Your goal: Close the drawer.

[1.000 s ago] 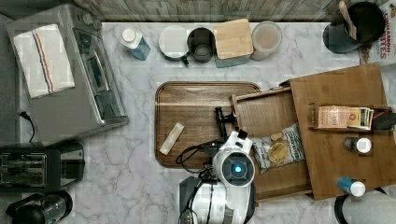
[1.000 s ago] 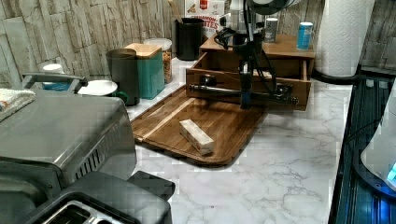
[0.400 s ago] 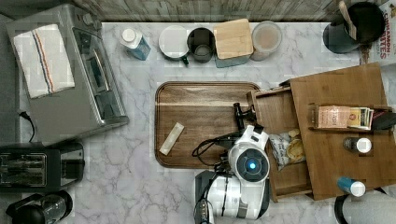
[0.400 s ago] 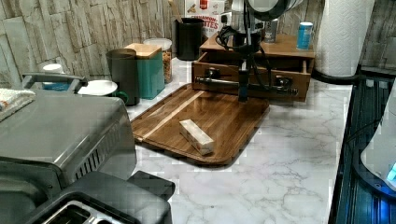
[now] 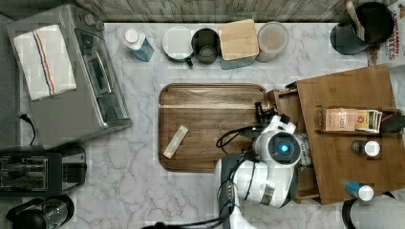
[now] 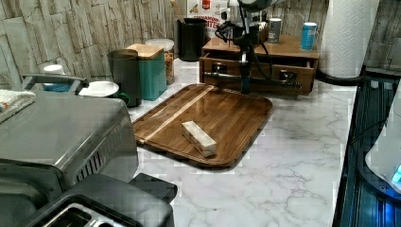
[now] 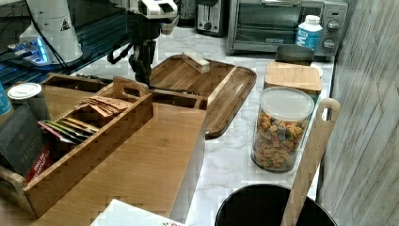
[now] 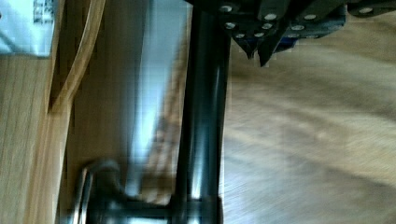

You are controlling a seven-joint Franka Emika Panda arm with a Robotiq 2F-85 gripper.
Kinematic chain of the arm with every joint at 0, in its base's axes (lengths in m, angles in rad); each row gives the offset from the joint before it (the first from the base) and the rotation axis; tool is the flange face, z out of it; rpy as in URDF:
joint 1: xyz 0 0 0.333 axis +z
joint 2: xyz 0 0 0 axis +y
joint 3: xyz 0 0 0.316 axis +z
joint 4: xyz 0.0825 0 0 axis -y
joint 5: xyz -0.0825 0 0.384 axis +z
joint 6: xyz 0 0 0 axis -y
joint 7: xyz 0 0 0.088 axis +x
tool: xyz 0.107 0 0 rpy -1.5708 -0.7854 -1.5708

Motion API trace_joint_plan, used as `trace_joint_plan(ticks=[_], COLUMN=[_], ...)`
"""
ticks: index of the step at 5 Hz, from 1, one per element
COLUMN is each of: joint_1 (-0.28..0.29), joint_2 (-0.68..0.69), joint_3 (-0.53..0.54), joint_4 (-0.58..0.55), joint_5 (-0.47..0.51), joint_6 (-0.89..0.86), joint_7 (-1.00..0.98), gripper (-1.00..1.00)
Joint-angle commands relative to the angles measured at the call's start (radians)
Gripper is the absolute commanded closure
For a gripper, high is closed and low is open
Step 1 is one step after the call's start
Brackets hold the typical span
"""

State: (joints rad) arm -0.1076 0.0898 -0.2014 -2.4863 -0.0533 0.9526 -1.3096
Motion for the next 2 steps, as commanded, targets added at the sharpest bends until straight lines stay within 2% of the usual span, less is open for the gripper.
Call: trace_joint_plan(ticks=[1, 2], joint_1=[-0.111, -0.042], joint_2=[0.019, 0.024], joint_3=[-0.204, -0.266], joint_4=[0.343, 0.343], joint_5=[0.06, -0.101], joint_6=[0.077, 0.065], joint_7=[-0.312, -0.166], gripper=[1.0, 1.0])
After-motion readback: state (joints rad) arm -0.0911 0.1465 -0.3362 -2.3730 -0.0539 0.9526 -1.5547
